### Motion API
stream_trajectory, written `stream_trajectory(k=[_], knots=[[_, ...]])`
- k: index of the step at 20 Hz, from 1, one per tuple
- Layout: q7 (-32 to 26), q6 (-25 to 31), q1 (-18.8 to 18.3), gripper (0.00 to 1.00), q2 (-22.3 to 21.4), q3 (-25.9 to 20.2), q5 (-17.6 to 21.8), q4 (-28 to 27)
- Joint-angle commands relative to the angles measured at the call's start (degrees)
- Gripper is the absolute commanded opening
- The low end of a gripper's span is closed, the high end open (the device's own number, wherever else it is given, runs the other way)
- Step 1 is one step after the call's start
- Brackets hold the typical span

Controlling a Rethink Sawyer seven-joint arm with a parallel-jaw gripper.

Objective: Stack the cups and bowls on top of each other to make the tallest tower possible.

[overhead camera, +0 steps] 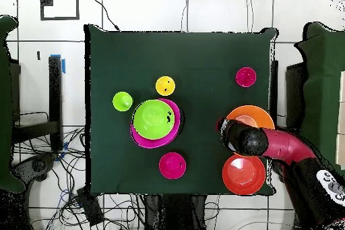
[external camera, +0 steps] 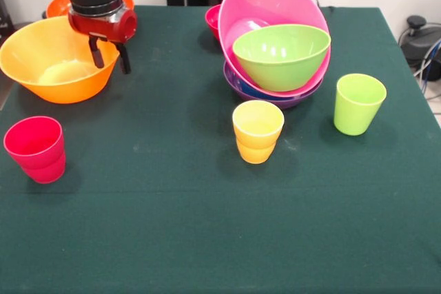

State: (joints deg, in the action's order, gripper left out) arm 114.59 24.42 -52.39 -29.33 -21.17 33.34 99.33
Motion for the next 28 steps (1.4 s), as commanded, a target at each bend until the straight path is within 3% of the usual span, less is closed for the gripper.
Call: stream_trajectory(k=[1,8,9,23,28], knots=[[0.4,-6.7,2.9,1.00,4.4,2.2,6.0,-0.5],[0.6,-7.9,3.7,1.00,5.3,3.3,5.9,-0.6],[0.5,-8.0,3.9,0.00,5.3,3.6,5.6,-0.6],[-1.3,-7.4,4.0,0.00,5.4,2.9,4.4,-1.8],[-1.6,-5.3,4.1,0.00,2.1,2.2,3.1,0.1]])
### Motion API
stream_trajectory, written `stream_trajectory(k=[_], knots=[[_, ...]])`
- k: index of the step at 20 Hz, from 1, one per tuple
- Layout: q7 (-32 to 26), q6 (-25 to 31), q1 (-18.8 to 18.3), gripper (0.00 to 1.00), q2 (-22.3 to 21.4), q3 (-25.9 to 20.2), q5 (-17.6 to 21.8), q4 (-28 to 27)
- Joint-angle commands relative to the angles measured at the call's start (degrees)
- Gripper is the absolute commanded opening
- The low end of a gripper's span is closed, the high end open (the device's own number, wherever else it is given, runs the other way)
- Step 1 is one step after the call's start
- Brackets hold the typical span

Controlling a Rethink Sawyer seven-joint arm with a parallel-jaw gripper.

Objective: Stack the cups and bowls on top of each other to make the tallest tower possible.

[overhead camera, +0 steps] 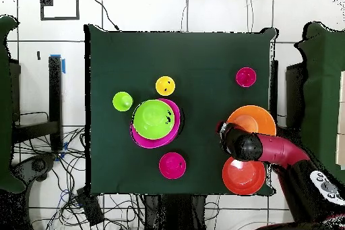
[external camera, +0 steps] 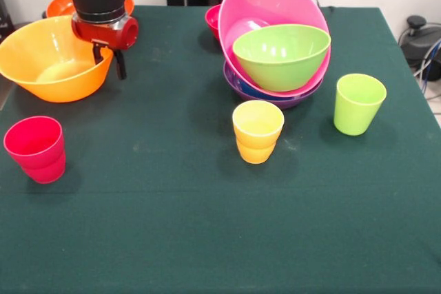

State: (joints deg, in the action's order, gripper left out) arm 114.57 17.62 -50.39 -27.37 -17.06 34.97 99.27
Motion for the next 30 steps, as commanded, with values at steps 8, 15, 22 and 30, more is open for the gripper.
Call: stream_trajectory(k=[8,15,22,30], knots=[[-3.2,6.9,1.6,0.00,-6.6,-5.2,-2.3,3.0],[-4.2,11.9,1.8,0.00,-11.8,-6.7,-5.5,4.6],[-4.1,13.0,2.7,0.00,-12.8,-7.1,-6.5,5.0],[-4.0,17.9,4.4,0.00,-17.2,-8.0,-10.4,6.1]])
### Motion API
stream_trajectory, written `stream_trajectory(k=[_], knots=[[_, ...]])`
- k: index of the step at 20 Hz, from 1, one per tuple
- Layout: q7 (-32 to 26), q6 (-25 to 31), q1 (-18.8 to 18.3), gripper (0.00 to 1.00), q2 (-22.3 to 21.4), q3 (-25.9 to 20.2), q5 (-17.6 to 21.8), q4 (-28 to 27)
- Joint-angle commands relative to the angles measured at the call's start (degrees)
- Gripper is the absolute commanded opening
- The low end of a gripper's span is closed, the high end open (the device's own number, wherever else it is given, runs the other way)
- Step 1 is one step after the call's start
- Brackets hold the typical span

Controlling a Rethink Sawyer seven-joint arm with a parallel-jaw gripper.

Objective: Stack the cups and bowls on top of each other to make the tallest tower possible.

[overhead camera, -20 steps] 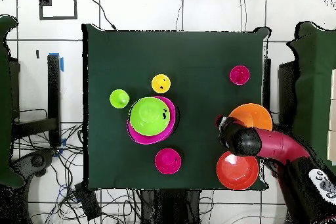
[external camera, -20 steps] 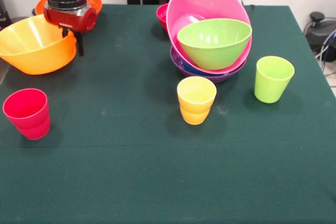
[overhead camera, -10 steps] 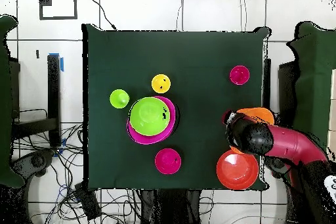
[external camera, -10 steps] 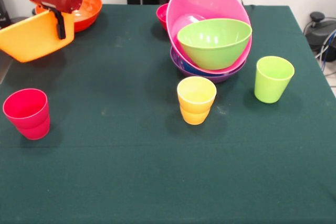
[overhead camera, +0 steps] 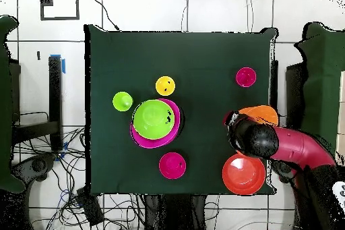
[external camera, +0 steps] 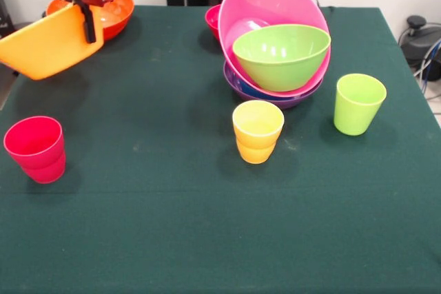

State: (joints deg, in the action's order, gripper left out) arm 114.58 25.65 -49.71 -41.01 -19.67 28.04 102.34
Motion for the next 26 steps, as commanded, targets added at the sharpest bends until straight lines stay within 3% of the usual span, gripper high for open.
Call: stream_trajectory(k=[1,12,26], knots=[[-4.0,10.7,3.9,0.00,-4.3,-5.7,-4.1,3.1],[-5.3,16.8,3.2,0.00,-10.6,-10.9,-11.7,3.9],[-6.8,23.5,2.6,0.00,-16.3,-15.1,-17.8,2.6]])
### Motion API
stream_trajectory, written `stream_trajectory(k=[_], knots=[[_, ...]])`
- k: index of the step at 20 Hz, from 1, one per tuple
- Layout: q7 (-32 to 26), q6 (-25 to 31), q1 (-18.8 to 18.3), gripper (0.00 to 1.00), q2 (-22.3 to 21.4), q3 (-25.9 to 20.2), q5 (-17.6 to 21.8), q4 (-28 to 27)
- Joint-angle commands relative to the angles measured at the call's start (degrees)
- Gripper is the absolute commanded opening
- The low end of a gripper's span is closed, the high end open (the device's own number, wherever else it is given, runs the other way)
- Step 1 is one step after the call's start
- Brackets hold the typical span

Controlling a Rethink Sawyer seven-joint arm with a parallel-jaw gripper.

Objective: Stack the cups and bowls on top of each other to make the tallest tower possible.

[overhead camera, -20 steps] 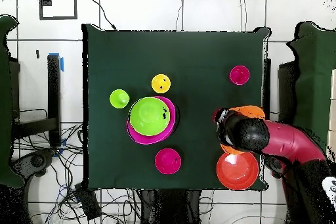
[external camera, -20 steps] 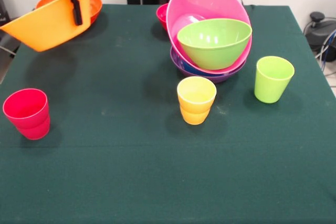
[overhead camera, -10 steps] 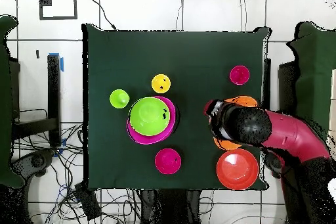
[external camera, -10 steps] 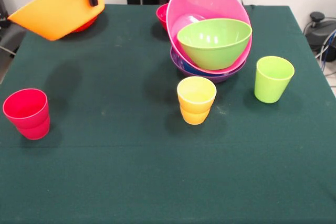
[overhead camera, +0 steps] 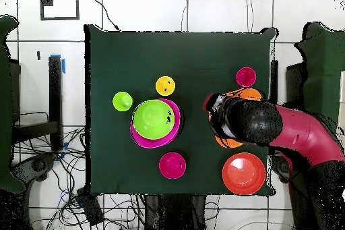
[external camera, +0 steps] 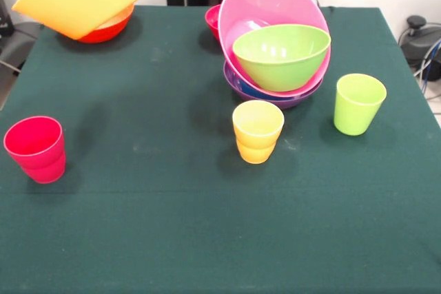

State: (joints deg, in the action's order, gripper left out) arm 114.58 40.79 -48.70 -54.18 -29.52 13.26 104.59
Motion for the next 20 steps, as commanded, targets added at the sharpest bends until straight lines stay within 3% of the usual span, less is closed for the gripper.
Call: stream_trajectory(k=[1,10,14,20], knots=[[-6.8,8.8,1.5,0.00,-3.5,-5.5,-3.4,0.2],[-5.1,10.8,2.2,0.00,-5.2,-7.1,-6.3,-1.2],[-4.4,13.9,3.7,0.00,-4.6,-7.1,-6.0,-4.9],[-4.6,18.6,7.5,0.00,2.9,-5.9,-2.3,-15.5]])
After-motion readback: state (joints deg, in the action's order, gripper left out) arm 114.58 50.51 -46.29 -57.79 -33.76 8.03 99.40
